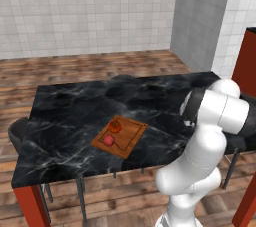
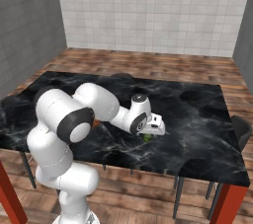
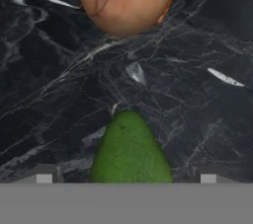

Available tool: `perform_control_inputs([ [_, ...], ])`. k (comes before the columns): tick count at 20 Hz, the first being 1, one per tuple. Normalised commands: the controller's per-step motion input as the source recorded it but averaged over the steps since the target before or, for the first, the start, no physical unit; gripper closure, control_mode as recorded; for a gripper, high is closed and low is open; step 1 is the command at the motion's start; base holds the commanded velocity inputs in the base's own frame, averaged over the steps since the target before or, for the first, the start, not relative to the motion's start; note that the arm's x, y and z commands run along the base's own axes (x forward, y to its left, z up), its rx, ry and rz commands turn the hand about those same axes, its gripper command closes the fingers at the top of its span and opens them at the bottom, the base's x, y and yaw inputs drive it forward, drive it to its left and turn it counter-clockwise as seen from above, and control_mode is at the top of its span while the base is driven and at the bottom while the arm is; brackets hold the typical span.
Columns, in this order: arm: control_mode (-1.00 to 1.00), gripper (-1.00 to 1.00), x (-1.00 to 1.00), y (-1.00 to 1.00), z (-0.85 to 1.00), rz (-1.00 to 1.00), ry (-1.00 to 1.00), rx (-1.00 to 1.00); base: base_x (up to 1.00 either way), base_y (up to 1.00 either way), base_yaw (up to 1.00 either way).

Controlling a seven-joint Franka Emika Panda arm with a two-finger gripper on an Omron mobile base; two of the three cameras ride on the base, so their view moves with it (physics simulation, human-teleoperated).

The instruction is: Place the avocado, onion, tomato, and bell pepper on the cutting board.

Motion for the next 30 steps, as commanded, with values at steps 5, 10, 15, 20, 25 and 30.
perform_control_inputs([
  [5,-1.00,1.00,0.04,0.00,-0.19,0.00,0.03,0.00,0.00,0.00,0.00],
  [10,-1.00,1.00,0.00,-0.01,-0.14,0.00,0.02,0.00,0.00,0.00,0.00],
  [15,-1.00,1.00,-0.04,-0.09,0.01,0.00,-0.01,0.00,0.00,0.00,0.00],
  [20,-1.00,1.00,-0.04,-0.02,0.19,0.00,-0.04,0.00,0.00,0.00,0.00],
  [25,-1.00,1.00,0.00,0.03,0.38,0.00,-0.06,0.00,0.00,0.00,0.00],
  [30,-1.00,1.00,0.00,0.12,0.46,0.01,-0.14,0.01,0.00,0.00,0.00],
])
